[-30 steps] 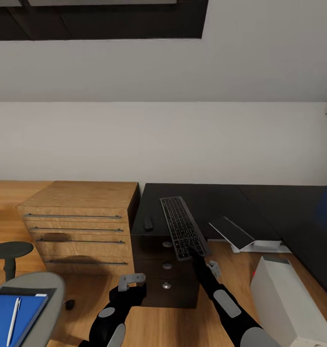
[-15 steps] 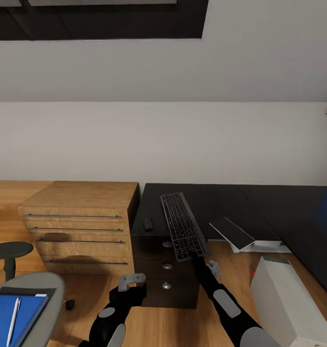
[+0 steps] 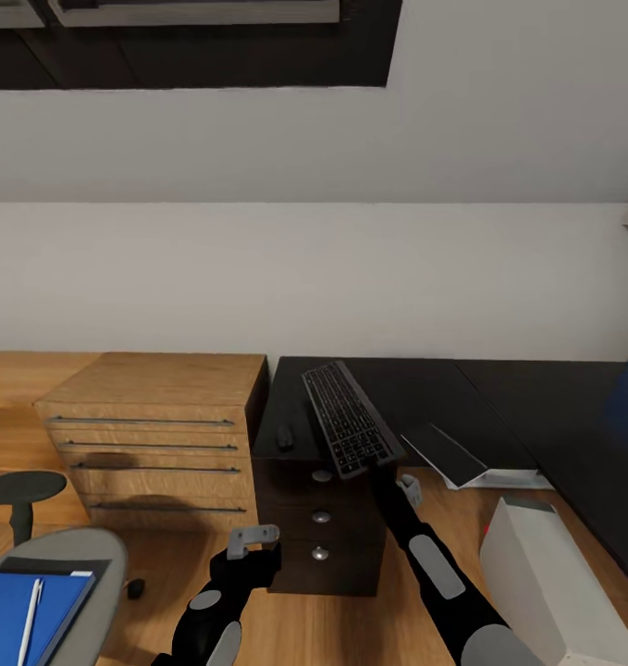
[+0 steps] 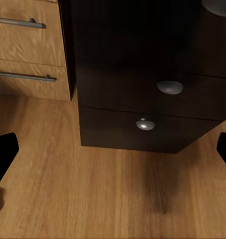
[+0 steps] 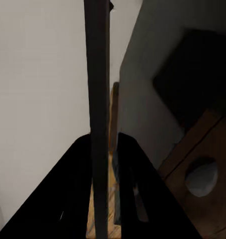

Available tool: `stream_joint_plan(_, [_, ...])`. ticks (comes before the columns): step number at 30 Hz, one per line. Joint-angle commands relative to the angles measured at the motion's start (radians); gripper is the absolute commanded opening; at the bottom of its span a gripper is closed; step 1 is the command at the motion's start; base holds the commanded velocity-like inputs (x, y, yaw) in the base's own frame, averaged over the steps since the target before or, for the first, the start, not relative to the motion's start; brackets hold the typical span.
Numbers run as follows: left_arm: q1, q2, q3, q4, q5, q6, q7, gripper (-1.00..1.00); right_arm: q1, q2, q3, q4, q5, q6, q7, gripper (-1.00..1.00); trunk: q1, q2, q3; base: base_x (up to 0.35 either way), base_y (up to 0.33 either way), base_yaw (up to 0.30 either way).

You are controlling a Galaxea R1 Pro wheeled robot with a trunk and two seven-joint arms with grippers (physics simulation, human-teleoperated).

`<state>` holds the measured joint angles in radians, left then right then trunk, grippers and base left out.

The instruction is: In the bedroom, organize the workspace by keeping the computer under the desk, ensuring the monitor is on the desk, placing the keyboard on the desk next to the monitor, placing the mouse on the desk next to the keyboard, moving the folder from the swivel chair onto the desk next to the mouse, stacking the notebook on top of the folder with the pen on top of the notebook, and positioning the swivel chair next to the desk.

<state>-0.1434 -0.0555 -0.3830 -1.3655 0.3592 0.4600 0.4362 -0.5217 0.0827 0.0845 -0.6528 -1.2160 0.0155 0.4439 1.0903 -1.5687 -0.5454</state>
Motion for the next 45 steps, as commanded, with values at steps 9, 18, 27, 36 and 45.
stream_joint_plan(9, [-0.001, -0.001, -0.012, -0.001, 0.011, 0.002, 0.105, 1.00, 0.105, -0.001, 0.001, -0.198, -0.011, 0.003, -0.013, -1.00, -0.035, 0.063, 0.027, 0.000, 0.000, 0.000])
stream_joint_plan(18, [-0.001, -0.001, -0.020, -0.001, 0.020, 0.002, 0.134, 1.00, 0.131, -0.001, 0.000, -0.269, -0.013, 0.006, -0.137, -1.00, -0.069, 0.126, 0.055, 0.000, 0.000, 0.000])
stream_joint_plan(27, [-0.001, 0.000, -0.020, -0.001, 0.042, 0.002, 0.134, 1.00, 0.132, -0.005, -0.002, -0.289, -0.014, 0.006, -0.140, -1.00, -0.104, 0.189, 0.084, -0.190, 0.000, 0.000])
stream_joint_plan(36, [-0.001, 0.000, -0.020, -0.001, 0.043, 0.002, 0.135, 1.00, 0.132, -0.008, -0.003, -0.292, -0.075, 0.006, -0.143, -1.00, -0.138, 0.252, 0.112, -0.338, -0.007, 0.000])
stream_joint_plan(45, [-0.001, 0.000, -0.022, -0.001, 0.041, 0.002, 0.136, 1.00, 0.132, -0.014, -0.005, -0.292, -0.089, 0.008, -0.142, -1.00, -0.173, 0.315, 0.140, -0.345, -0.129, 0.000])
